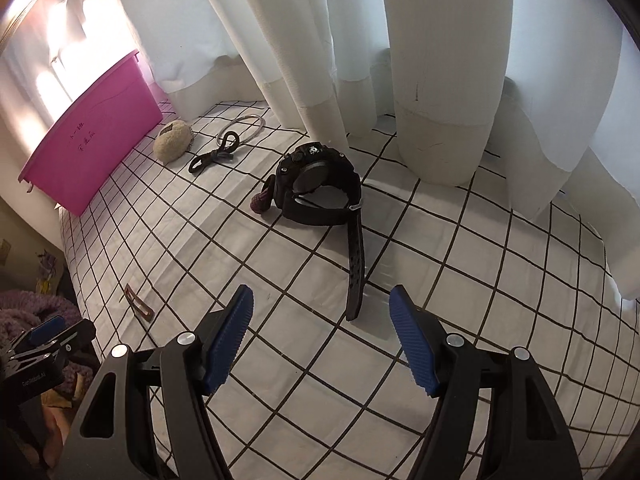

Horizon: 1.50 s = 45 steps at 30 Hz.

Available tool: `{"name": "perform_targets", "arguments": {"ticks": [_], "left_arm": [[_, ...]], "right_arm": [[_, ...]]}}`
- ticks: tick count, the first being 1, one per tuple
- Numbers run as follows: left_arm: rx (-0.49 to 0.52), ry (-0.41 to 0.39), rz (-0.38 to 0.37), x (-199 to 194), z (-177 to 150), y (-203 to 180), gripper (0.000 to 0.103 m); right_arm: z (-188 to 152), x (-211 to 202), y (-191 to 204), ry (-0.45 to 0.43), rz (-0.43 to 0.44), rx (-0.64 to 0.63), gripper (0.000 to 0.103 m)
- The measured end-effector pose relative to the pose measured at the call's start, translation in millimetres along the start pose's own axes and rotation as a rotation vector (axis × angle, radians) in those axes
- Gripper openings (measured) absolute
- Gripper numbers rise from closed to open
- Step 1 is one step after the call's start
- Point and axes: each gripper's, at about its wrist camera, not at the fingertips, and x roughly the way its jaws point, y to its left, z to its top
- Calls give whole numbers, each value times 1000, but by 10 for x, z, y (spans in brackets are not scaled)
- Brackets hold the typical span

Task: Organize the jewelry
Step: 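Move both tools away from the tub toward the brown clip and black watch, then grasp the brown hair clip with the left tool while the right tool grasps the black watch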

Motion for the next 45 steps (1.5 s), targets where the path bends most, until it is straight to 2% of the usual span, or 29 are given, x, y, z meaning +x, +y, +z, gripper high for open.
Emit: {"name": "perform_targets", "arguments": {"ticks": [7,11,16,35,40,42,45], "left_arm": [[-2,-35,25,278,-77,-250,96],[-29,-79,44,404,-79,-256,96],[-64,-82,65,555,-29,-231,96],[-142,-131,166,611,-35,-325,97],[-165,-143,179,611,-27,-337,97],[-158,-152,177,603,-42,-341,96],[-150,-165,173,567,-66,-355,87]], "right_arm": [[60,212,-123,-41,20,-32,68],[77,361,-188,-44,38,-34,68],[106,499,-183,-50,26,-68,68],[397,829,27,-66,-52,-249,68],[431,863,53,-75,-38,-264,67],[426,857,66,-87,-22,-277,60],[416,849,70,-94,-19,-279,54]]}}
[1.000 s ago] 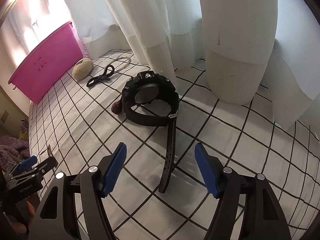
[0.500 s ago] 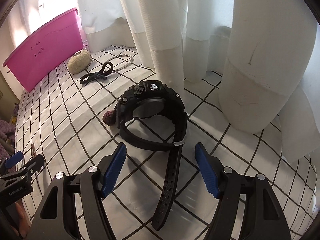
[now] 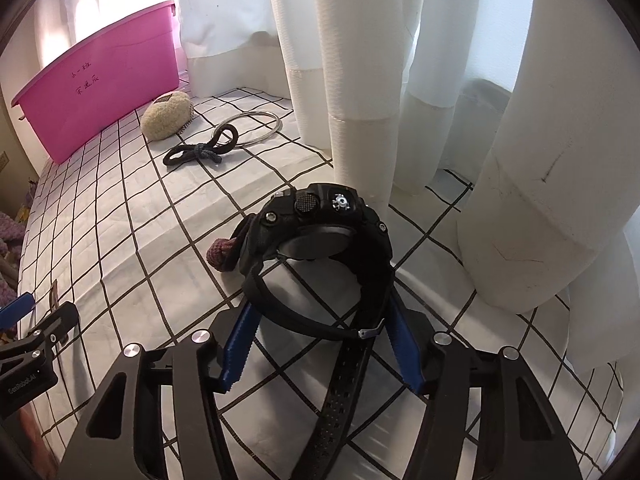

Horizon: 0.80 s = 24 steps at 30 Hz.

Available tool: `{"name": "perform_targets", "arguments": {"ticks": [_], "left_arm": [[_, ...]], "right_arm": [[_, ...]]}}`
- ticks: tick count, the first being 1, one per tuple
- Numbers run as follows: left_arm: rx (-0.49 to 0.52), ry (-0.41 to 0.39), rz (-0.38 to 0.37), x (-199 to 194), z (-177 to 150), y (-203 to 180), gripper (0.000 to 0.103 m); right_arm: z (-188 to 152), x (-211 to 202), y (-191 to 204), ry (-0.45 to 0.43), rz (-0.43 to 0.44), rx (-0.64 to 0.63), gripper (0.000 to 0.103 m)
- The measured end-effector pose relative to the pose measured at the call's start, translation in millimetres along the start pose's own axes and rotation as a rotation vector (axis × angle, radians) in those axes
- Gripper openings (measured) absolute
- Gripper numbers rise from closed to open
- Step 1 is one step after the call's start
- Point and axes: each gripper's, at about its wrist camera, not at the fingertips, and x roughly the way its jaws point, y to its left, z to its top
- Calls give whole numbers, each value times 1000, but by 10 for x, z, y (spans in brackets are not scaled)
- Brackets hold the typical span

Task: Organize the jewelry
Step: 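Grasp the brown hair clip with the left tool while the right tool grasps the black watch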

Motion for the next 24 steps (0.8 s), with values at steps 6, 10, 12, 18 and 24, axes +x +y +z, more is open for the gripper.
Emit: {"name": "perform_targets", "arguments": {"ticks": [6,10,12,18,24], "left_arm": [[5,-16,-8,-89,-60,35,67],[18,-22,-30,-130,-61,7,36],[11,-15,-45,-139,-46,18,19],[-25,-7,-98,-145,-2,118,12],[-13,-38,-123,-247,46,119,12]], "right_arm": [[-27,-28,-29,-13,-10,3,28],[-39,-38,-39,-15,-14,4,22],[-45,-43,-42,-15,-12,6,20],[-81,-98,-66,-32,-1,30,16],[-136,-223,-101,-57,22,70,15]]}}
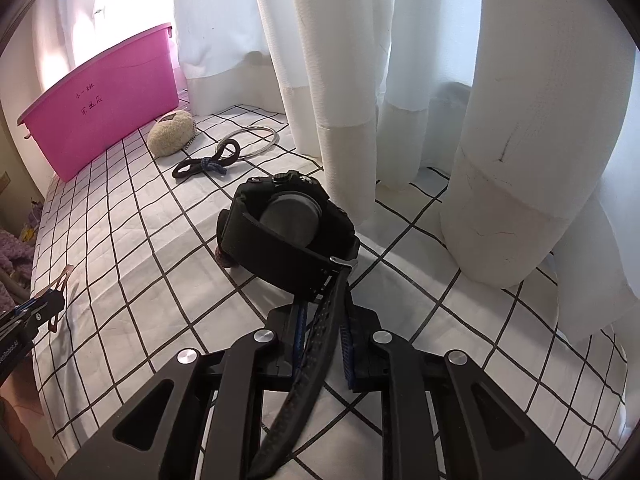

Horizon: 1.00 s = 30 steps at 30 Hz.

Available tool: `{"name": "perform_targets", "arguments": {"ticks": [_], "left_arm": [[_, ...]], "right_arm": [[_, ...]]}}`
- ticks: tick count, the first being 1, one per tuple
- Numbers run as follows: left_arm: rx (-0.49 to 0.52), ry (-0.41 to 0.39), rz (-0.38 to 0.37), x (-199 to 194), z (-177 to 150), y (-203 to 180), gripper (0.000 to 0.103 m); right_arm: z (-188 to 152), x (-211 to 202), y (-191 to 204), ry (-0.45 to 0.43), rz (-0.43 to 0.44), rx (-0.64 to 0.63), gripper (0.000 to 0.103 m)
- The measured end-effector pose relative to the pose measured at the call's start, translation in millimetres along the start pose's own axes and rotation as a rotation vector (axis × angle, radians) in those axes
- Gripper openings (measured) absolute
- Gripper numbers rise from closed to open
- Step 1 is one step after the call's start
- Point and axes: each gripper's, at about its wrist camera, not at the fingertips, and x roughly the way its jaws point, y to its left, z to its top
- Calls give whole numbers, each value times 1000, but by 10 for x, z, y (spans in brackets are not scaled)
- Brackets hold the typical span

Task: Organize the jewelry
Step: 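Grasp the brown hair clip with the left tool while the right tool grasps the black watch, then lift the black watch by its case with the right tool, regripping it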

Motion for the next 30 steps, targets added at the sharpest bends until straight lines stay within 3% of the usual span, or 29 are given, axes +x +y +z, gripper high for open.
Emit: {"name": "perform_targets", "arguments": {"ticks": [7,8,11,19,24,25,26,27,28,30], "left_arm": [[27,3,-34,-62,87,-26,12],[29,5,-37,-66,101,-32,12],[28,13,-51,-90,148,-42,12],[38,0,-62,-184,238,-35,12],[29,12,-62,-148,227,15,12],[28,16,-63,-135,225,26,12],[26,19,-63,-123,221,33,12],[24,22,-64,-111,217,41,12],[22,24,-63,-102,213,47,12],[19,27,-64,-81,204,66,12]], "right_arm": [[-34,-171,-35,-24,28,64,12],[-37,-197,-39,-26,25,69,5],[-28,-267,-43,-29,41,84,0],[-23,-309,-57,-30,52,99,0],[-28,-321,-29,-19,101,123,0],[-39,-326,-14,-17,111,137,2],[-55,-339,-5,-15,116,147,14],[-76,-366,13,-25,110,152,37],[-93,-391,32,-42,99,155,47],[-123,-420,90,-61,99,146,52]]}}
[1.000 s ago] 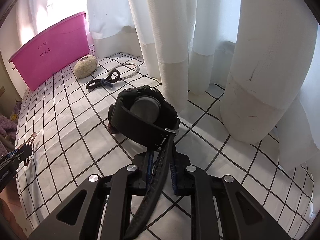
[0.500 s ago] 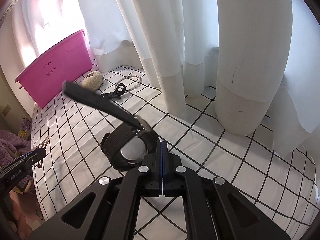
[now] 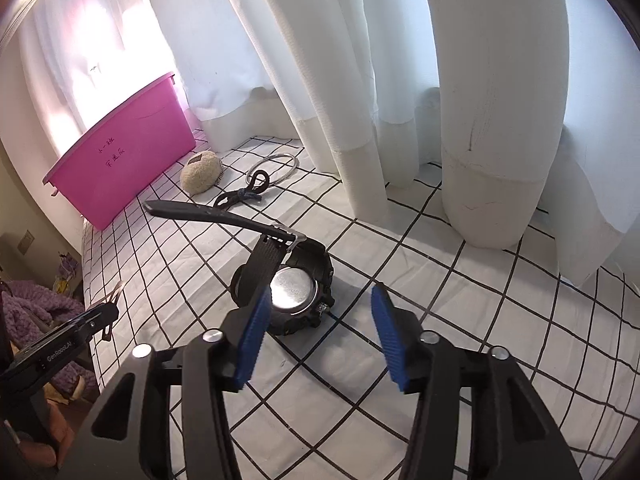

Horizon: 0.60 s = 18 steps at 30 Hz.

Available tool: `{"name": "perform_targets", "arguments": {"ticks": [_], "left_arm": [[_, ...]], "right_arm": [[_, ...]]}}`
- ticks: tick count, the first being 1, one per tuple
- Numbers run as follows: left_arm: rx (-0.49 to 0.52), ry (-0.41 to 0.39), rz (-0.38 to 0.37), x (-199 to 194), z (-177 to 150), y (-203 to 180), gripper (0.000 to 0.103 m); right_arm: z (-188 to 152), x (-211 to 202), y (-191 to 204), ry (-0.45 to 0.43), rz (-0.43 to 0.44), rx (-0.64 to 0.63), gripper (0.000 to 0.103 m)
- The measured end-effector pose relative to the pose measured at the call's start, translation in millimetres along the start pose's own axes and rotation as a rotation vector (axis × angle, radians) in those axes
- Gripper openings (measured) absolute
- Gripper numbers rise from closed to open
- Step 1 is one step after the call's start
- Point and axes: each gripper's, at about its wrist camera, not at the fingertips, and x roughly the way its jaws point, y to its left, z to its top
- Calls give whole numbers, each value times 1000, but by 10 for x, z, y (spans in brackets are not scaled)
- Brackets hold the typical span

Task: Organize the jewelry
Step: 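Lift the black watch by its case with the right tool, regripping it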

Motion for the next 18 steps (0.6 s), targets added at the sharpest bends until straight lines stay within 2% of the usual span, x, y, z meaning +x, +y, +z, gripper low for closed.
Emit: {"name": "perform_targets", "arguments": {"ticks": [5,9,18], "left_arm": [[-7,8,-6,63,-56,72,12],[-15,27,-6,120,-114,139,12],[-35,27,-1,115,-106,287,12]], "right_arm": [[-123,178,176,56,-11,-36,54],[-202,337,319,82,-66,-70,54],[-59,590,399,107,-159,-71,59]]}}
